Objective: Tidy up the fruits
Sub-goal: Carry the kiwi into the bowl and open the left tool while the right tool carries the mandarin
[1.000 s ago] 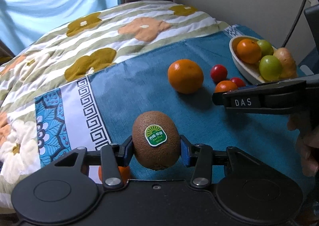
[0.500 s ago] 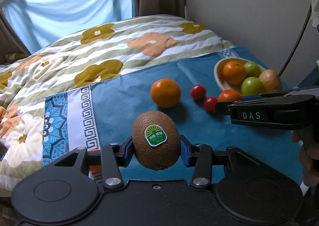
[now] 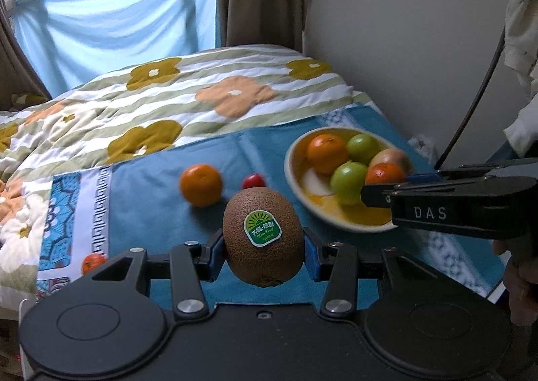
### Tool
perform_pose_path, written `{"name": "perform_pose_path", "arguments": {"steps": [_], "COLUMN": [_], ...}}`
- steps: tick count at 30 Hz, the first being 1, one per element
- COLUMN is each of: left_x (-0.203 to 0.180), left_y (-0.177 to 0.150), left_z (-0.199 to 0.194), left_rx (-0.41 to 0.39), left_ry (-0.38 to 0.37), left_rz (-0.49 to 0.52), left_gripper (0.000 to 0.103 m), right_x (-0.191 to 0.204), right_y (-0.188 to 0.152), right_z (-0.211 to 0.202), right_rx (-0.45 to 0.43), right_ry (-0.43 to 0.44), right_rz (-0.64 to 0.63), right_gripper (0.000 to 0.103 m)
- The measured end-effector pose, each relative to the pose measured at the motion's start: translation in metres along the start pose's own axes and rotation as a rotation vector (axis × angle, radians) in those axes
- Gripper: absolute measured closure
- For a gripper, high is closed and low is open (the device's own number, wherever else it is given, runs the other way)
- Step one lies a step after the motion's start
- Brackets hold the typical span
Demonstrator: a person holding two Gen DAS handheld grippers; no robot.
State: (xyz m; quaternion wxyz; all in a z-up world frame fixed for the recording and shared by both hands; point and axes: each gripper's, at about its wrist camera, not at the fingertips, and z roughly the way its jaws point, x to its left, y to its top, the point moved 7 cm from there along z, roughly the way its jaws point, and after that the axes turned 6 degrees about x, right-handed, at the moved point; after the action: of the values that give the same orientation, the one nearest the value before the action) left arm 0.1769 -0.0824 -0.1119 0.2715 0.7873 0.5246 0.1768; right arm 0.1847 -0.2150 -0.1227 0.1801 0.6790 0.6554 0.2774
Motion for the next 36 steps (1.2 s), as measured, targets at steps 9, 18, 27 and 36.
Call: {"name": "perform_pose_path", "arguments": {"steps": [9, 18, 27, 36], "left_x": [-0.044, -0.064, -0.065, -0.055], "left_y": [0.022, 0.044, 0.064, 0.075], "left_z": [0.015, 0.052, 0.1, 0.145], "left_rx": [-0.006, 0.009, 0.033, 0.066], "left_ry": [0.011, 0.047, 0.083, 0.102], "left_rz": [-0.028, -0.091, -0.124, -0.118], "left_gripper": [0.053, 0.053, 0.053, 0.053], "right_x": [-0.056, -0.108, -0.147, -0.158], "right_y": [0.008, 0.023, 0.039, 0.049], "right_z": [-0.017, -0.01, 0.019, 0.044], "right_rx": [-0.013, -0.018, -0.004, -0.004], "right_ry": [0.011, 0.026, 0.031, 0.05], "right_rz": [-0.018, -0.051, -0.06, -0.061], "right_gripper": [0.052, 0.052, 0.052, 0.052]}}
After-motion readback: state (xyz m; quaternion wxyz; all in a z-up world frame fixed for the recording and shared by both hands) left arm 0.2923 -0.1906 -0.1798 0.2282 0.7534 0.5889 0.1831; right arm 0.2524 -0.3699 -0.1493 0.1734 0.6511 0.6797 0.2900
